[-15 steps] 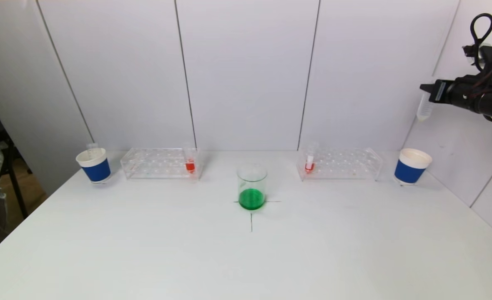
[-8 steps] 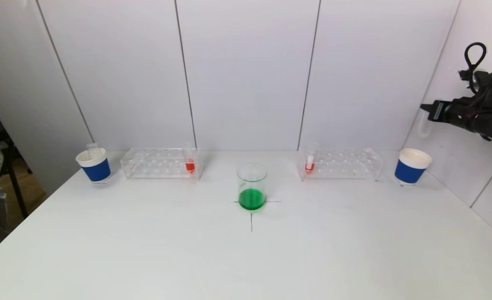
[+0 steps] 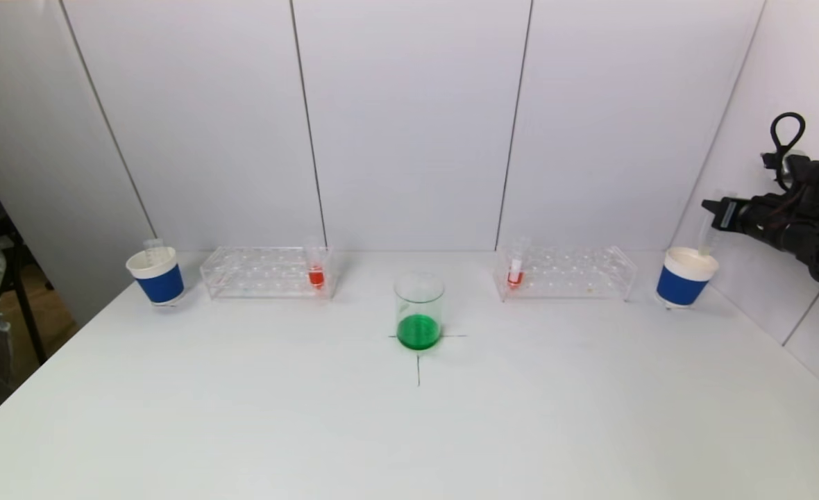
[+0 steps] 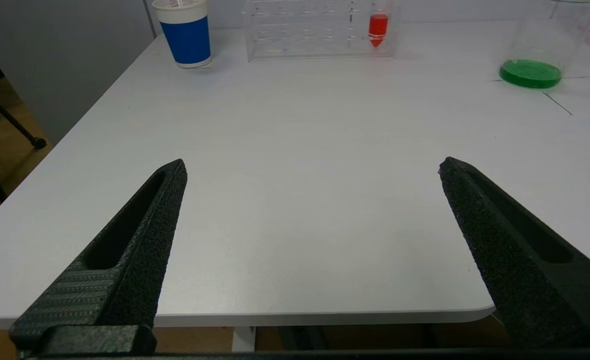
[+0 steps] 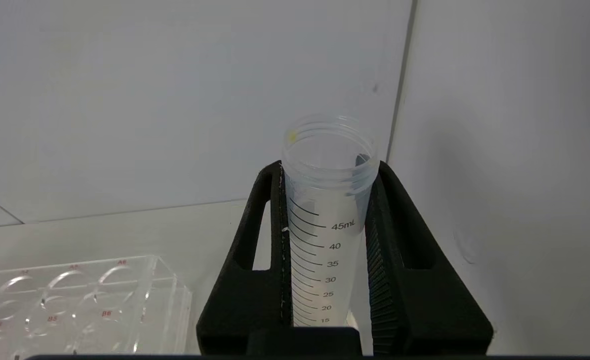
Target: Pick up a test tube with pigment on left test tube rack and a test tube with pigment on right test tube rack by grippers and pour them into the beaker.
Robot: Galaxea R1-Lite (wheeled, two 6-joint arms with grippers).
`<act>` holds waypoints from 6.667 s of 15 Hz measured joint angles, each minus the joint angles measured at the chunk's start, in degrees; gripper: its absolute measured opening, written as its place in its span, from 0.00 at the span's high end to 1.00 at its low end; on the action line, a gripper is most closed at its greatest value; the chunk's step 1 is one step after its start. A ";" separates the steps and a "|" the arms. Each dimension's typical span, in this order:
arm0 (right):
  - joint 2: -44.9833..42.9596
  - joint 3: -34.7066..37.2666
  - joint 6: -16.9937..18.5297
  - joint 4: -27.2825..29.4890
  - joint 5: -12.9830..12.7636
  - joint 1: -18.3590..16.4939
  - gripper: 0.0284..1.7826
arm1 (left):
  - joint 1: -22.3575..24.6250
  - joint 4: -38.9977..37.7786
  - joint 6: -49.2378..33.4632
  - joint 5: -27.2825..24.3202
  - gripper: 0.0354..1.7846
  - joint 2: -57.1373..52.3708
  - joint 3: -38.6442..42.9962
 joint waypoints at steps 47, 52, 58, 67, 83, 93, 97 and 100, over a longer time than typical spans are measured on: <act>-2.34 13.37 -0.63 -10.40 0.68 0.41 0.01 | 0.00 0.02 0.00 0.00 0.01 0.00 0.00; -12.42 20.08 -0.39 -10.40 1.27 1.04 0.01 | -0.02 0.05 0.00 0.01 0.01 0.00 0.00; -32.96 35.39 -0.39 -9.84 0.93 5.58 0.01 | -0.02 0.02 0.00 -0.02 0.01 0.00 0.00; -66.21 56.39 -0.95 -2.95 0.94 15.59 0.01 | -0.02 0.05 0.02 0.00 0.01 0.00 0.00; -121.53 69.11 -1.24 38.38 -7.64 20.59 0.01 | 0.00 0.02 0.02 0.00 0.01 0.00 0.00; -130.39 79.36 -1.41 37.50 -17.83 20.88 0.01 | 0.00 0.00 0.02 0.01 0.01 0.00 0.00; -130.45 82.12 -1.33 36.56 -17.74 20.88 0.01 | 0.00 0.00 0.00 0.01 0.01 0.00 0.00; -130.45 82.88 -1.22 36.60 -17.69 20.88 0.01 | -0.02 0.00 0.02 0.01 0.01 0.00 0.00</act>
